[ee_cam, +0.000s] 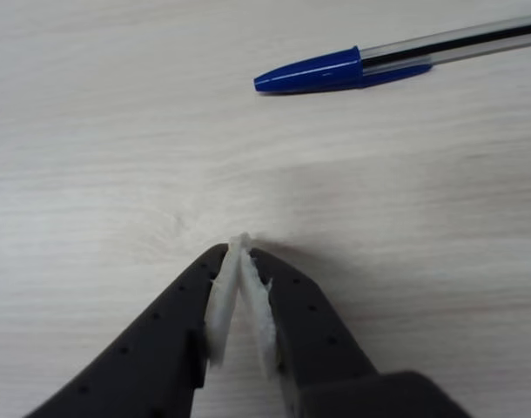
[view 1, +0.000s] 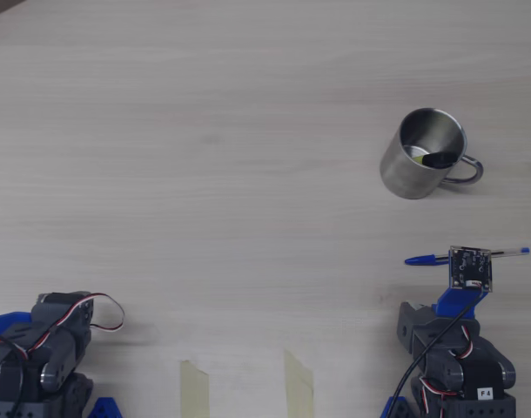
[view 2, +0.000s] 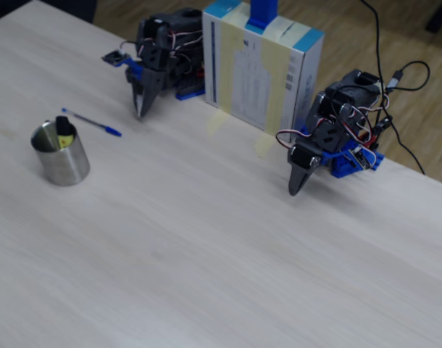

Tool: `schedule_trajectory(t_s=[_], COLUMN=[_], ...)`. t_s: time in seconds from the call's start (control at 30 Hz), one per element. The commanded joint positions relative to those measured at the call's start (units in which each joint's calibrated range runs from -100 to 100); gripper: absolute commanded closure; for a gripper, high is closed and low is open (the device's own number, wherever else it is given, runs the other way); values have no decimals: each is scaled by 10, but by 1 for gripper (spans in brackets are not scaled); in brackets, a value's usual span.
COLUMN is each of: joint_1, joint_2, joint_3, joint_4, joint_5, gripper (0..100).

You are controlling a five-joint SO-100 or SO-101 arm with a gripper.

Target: Grab the blue pen and put it in the silver cup.

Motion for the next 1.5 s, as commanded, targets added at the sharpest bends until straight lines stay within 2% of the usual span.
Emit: schedule_trajectory(t_s=[0.0, 0.63, 0.83, 1.13, 1.27, 1.47], joint_1=[3, 0, 6, 42, 55, 80], joint_2=[-3, 2, 2, 19, 65, 144], joint_3=[11, -27, -60, -110, -160, -234], joint_4=[10, 6, 6, 7, 7, 8], joint_5=[2, 4, 57, 95, 113, 156], gripper=[98, 97, 84, 82, 78, 78])
